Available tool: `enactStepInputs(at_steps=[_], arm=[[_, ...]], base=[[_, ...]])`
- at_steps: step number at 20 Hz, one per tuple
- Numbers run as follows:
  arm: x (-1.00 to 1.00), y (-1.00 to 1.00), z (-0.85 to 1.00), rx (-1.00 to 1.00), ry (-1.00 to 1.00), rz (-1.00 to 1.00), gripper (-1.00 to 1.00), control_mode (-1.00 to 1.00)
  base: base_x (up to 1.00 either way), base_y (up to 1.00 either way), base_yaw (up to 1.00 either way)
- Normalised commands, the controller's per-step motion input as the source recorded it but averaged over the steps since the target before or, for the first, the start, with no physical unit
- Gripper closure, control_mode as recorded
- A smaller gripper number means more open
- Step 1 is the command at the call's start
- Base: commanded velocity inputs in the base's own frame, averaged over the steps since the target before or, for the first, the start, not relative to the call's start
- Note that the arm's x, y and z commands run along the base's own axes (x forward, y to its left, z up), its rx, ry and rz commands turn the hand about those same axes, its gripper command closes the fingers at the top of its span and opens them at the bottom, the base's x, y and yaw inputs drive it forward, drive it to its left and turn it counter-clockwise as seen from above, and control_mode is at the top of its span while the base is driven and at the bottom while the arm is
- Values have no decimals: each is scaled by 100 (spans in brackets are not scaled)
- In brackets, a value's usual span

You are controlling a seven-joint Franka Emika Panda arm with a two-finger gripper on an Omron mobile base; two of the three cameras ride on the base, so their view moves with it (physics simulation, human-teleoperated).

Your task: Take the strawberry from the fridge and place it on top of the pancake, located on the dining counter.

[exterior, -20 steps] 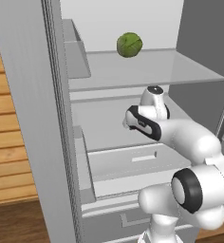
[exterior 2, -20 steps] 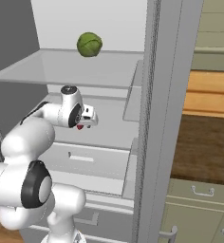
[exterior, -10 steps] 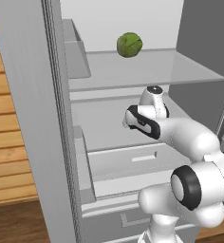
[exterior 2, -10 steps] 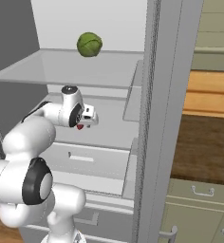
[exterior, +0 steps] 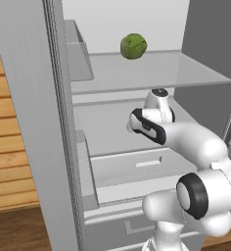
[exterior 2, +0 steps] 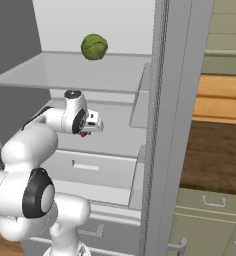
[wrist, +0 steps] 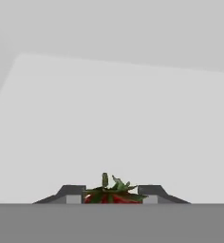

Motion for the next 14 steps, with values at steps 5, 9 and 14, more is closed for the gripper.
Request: enactStepInputs(at_steps=[5,9,14], arm=[[-25,-3,0,0,-2,-3,100,-100],[-58,-8,5,0,-10,-9,100,-100],[-45,-2,31,0,-1,-9,100,-100]], base=[[0,0,0],[0,0,0],[0,0,0]])
